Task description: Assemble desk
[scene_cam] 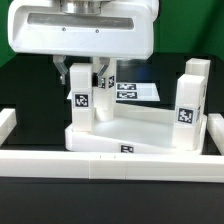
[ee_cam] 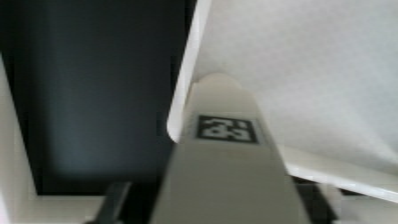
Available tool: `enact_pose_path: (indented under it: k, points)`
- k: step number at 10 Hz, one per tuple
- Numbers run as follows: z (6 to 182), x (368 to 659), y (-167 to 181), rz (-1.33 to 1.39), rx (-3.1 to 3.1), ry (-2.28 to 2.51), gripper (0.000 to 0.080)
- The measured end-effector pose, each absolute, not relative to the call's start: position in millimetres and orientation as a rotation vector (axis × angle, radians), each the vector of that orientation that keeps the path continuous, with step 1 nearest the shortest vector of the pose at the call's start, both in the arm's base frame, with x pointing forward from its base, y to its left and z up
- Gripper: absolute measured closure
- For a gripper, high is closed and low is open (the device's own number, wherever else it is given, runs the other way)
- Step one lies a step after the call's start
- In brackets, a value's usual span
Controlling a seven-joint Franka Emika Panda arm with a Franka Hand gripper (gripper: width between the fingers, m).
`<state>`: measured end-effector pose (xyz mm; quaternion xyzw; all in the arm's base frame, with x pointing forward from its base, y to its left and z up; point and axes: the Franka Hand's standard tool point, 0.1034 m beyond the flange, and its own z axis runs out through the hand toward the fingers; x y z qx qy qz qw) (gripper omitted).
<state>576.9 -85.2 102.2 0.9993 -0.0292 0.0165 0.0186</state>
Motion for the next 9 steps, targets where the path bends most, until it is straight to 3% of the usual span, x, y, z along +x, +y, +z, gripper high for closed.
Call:
enact_pose_path:
  k: [3,9]
  points:
    - [102.0,576.8,-85.2,0.052,3.101,-0.153,0.0511]
    - [101.0,576.0,-88.7,0.064,3.004,-0.895,0.0511]
